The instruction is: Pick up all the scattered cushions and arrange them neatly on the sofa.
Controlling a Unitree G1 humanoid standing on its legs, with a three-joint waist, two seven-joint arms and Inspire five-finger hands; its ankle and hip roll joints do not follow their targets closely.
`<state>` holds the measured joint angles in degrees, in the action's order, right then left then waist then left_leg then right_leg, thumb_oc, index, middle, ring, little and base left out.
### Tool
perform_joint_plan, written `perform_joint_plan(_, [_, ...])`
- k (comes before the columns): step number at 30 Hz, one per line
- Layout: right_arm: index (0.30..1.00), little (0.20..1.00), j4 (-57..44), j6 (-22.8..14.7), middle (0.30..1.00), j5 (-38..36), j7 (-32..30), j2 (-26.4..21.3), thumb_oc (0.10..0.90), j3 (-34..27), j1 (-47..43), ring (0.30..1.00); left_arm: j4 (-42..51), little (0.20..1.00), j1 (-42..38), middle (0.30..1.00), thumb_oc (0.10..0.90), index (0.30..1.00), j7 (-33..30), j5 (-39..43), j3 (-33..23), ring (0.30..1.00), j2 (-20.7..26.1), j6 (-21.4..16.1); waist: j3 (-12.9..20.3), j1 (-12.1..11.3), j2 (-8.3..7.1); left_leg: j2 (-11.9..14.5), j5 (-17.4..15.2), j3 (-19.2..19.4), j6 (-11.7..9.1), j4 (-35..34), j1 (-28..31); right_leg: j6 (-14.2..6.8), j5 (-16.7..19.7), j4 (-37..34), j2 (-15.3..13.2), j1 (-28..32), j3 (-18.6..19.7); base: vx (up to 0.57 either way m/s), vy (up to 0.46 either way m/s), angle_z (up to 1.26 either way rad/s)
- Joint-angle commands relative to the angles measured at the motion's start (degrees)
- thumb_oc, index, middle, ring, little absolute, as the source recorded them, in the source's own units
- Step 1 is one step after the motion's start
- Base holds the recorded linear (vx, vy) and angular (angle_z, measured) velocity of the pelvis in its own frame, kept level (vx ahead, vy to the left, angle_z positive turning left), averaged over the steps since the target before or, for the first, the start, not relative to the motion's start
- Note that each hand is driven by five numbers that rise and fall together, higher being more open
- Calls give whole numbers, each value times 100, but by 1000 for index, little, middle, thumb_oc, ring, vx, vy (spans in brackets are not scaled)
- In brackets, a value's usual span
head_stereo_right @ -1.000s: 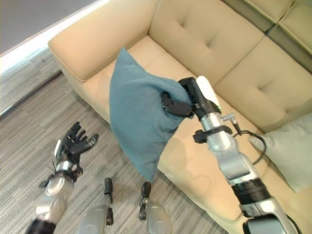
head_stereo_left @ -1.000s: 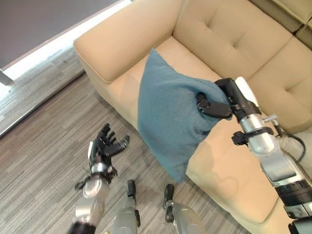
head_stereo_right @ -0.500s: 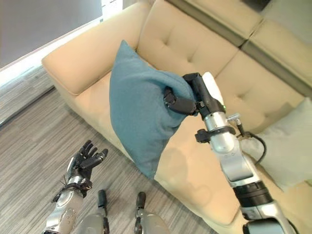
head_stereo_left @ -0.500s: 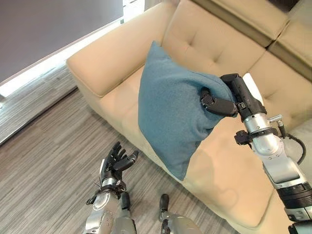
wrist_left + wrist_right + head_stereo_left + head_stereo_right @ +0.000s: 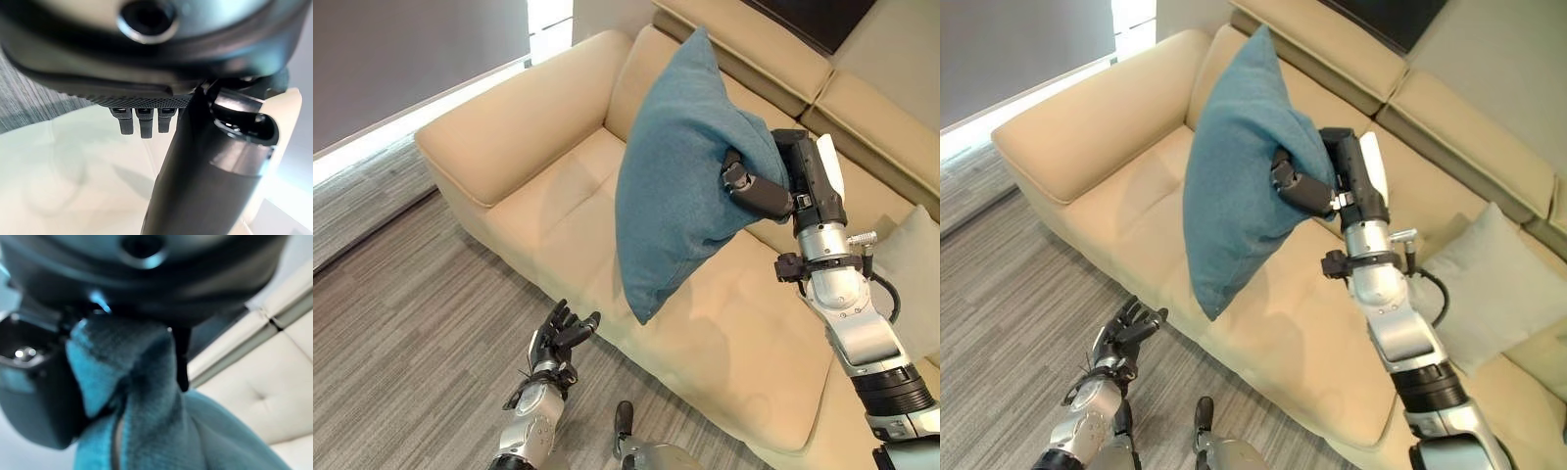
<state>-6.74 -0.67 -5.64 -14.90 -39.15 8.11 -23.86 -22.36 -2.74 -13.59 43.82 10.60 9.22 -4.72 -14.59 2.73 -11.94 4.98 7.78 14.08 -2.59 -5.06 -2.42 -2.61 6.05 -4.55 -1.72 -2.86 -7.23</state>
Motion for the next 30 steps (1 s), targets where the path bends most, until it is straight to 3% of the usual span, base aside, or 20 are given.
perform_joint_plan(1, [300, 300, -548, -1122, 300, -349, -704, 174, 400, -386, -1417, 300, 123, 900, -190, 900, 800, 900, 106, -138, 206, 900, 50, -393, 1275, 60, -278, -171, -1143, -45, 148, 6, 392, -470, -746, 340, -97, -34, -219, 31, 7, -11])
perform_joint_plan(13, [300, 300, -822, -1148, 300, -547, -527, 545, 400, -237, -1583, 300, 22, 900, -632, 900, 800, 900, 370, 739, 317, 900, -175, -402, 1412, 250, -187, -182, -1237, 67, 166, 6, 521, -470, -752, 328, -92, 31, -130, 29, 11, -11])
perform_joint_plan(26, [300, 300, -809, -1099, 300, -644, -238, 1527, 400, 309, -1415, 300, 418, 900, -1736, 900, 800, 900, 373, 1292, 995, 900, -526, -671, 1478, 443, -73, -186, -1300, 104, 188, 6, 575, -447, -761, 347, -98, 58, -66, 0, 0, 0])
perform_joint_plan(27, [300, 300, -797, -1099, 300, -658, -194, 1579, 400, 353, -1385, 300, 457, 829, -1798, 829, 753, 829, 383, 1288, 1040, 829, -531, -678, 1477, 450, -64, -187, -1300, 104, 189, 6, 578, -445, -762, 349, -99, 61, -61, 0, 0, 0])
perform_joint_plan(28, [300, 300, -733, -1079, 300, -654, -63, 1697, 400, 421, -1278, 300, 577, 300, -1970, 300, 400, 300, 455, 1350, 1122, 300, -568, -705, 1478, 471, -16, -187, -1308, 112, 193, 6, 599, -440, -779, 366, -106, 78, -62, 34, 11, 0])
perform_joint_plan(30, [300, 300, -659, -1055, 300, -638, 49, 1762, 400, 444, -1145, 300, 725, 300, -2019, 300, 400, 300, 531, 1375, 1178, 300, -560, -712, 1480, 480, 36, -188, -1315, 107, 194, 6, 623, -438, -792, 377, -113, 91, -75, 18, 6, 0])
